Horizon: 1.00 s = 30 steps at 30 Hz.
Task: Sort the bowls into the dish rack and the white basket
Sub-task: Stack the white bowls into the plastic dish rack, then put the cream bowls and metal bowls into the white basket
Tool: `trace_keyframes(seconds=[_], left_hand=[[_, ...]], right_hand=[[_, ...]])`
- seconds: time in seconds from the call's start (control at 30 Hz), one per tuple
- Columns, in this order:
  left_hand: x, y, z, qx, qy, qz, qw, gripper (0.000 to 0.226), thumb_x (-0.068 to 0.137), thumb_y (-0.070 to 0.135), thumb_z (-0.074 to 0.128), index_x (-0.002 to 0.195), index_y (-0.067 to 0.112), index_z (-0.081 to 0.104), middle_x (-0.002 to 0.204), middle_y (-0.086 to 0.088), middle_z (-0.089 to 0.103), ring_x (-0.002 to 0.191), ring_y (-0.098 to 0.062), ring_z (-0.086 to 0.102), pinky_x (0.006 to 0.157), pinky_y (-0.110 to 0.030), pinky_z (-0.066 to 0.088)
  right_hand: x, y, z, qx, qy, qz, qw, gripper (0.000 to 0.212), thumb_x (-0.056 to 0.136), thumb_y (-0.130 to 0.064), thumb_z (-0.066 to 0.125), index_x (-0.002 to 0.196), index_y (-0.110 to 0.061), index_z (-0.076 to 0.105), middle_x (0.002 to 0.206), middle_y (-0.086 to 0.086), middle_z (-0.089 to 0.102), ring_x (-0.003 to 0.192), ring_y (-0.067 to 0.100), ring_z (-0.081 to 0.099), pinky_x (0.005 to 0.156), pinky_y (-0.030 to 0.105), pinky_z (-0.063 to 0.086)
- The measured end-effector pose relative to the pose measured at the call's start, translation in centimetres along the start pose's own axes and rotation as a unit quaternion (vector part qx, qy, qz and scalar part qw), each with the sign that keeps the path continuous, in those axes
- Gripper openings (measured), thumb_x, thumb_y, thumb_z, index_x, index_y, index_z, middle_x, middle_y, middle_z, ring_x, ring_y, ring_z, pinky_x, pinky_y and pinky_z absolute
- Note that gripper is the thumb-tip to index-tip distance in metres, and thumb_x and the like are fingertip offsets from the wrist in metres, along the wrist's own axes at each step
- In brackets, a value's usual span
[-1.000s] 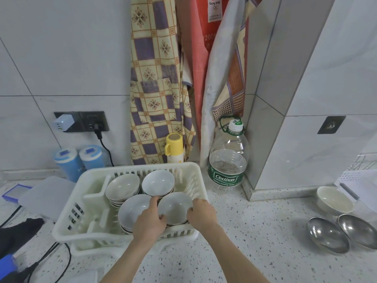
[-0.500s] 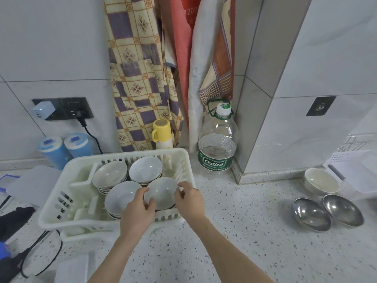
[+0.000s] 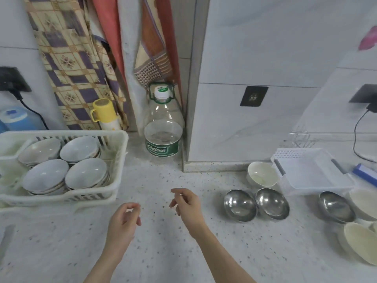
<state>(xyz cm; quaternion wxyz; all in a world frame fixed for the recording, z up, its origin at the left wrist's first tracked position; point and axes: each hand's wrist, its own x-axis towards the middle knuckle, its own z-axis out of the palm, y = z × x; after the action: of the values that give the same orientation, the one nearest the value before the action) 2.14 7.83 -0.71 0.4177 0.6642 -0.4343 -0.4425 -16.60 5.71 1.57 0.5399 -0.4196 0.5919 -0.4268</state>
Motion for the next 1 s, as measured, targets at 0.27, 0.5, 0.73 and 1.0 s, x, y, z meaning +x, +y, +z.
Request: trace_keyframes(seconds=[0.27, 0.5, 0.73, 1.0], left_hand=[[-8.5, 1.5, 15.6, -0.028, -0.066, -0.053, 0.996, 0.011, 0.095, 0.026, 0.06, 0.087, 0.022, 0.067, 0.057, 0.001, 0.063, 0.044, -0.006, 0.045, 0.049, -0.025, 0.037], [-11.6, 2.2, 24.3, 0.044, -0.225, -0.073, 0.971, 0.013, 0.096, 0.03, 0.058, 0.093, 0.02, 0.067, 0.06, 0.004, 0.066, 0.043, -0.002, 0.046, 0.052, -0.024, 0.038], [-13.4, 1.6, 29.0, 0.103, -0.299, -0.078, 0.946, 0.013, 0.097, 0.029, 0.054, 0.098, 0.022, 0.064, 0.071, 0.001, 0.068, 0.046, -0.002, 0.047, 0.051, -0.022, 0.039], [-16.5, 3.7, 37.7, 0.131, -0.389, -0.086, 0.908, 0.02, 0.094, 0.04, 0.053, 0.108, 0.026, 0.057, 0.087, 0.0, 0.071, 0.051, -0.003, 0.05, 0.048, -0.017, 0.04]], right_hand=[[-4.5, 2.7, -17.6, 0.041, 0.126, 0.055, 0.99, 0.019, 0.095, -0.014, 0.054, 0.099, -0.019, 0.072, 0.061, -0.007, 0.064, 0.051, 0.003, 0.05, 0.057, 0.02, 0.041], [-6.8, 3.8, -25.7, 0.143, 0.305, 0.069, 0.939, 0.02, 0.096, -0.012, 0.052, 0.096, -0.017, 0.071, 0.064, -0.001, 0.064, 0.056, 0.008, 0.047, 0.059, 0.021, 0.041], [-7.5, 4.7, -29.1, 0.138, 0.347, 0.09, 0.923, 0.02, 0.095, -0.015, 0.05, 0.102, -0.021, 0.067, 0.076, 0.0, 0.069, 0.06, 0.01, 0.05, 0.059, 0.022, 0.044], [-11.8, 8.4, -43.2, 0.135, 0.619, 0.122, 0.764, 0.035, 0.092, -0.022, 0.046, 0.126, -0.017, 0.055, 0.094, -0.005, 0.068, 0.098, 0.017, 0.057, 0.084, 0.034, 0.039]])
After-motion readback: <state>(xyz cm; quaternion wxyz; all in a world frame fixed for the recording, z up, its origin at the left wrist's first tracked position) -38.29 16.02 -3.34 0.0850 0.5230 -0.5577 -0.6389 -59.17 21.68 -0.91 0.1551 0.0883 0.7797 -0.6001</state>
